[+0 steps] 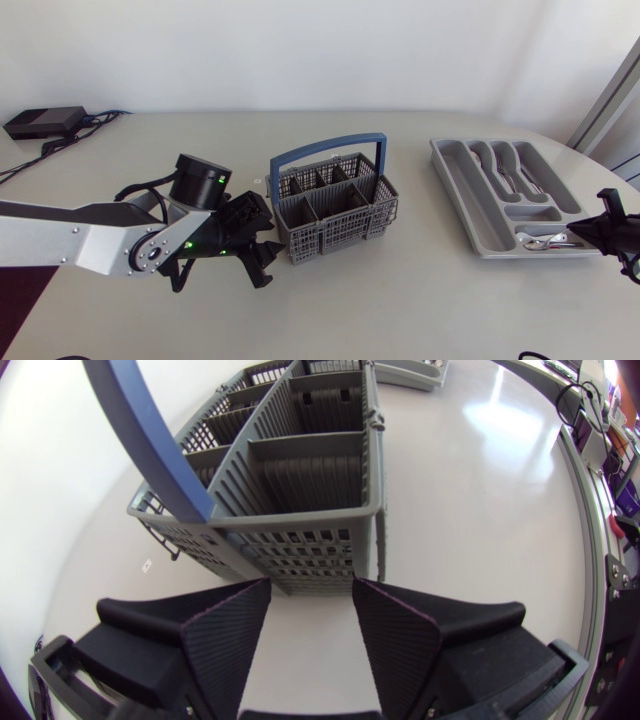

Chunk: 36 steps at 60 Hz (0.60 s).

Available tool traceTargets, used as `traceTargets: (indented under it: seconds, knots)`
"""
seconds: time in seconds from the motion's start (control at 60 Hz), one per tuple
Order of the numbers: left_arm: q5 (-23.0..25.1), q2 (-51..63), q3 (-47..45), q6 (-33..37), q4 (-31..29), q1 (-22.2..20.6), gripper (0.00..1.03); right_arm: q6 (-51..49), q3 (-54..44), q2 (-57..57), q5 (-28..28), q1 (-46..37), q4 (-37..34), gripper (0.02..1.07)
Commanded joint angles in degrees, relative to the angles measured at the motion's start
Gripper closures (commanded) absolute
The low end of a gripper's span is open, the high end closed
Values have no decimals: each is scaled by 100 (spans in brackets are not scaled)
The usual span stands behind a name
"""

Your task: Sort the cutlery from the basket into the organizer compartments.

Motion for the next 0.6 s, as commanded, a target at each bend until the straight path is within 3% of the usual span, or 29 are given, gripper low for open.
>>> traceTargets:
  seconds: [0.0, 0.317, 0.5, 0.583]
  knots:
    - [-55, -104, 102, 25, -68, -37, 46, 137, 90, 204, 22, 52, -141, 100]
    - [-64, -175, 85, 34, -77, -37, 46, 84, 125, 187, 171, -53, -273, 78]
    - [-64, -254, 41, 43, -77, -28, 46, -65, -147, -578, 320, -62, -273, 61]
    - [-64, -306, 14, 43, -77, -28, 46, -74, -226, -921, 338, -124, -291, 59]
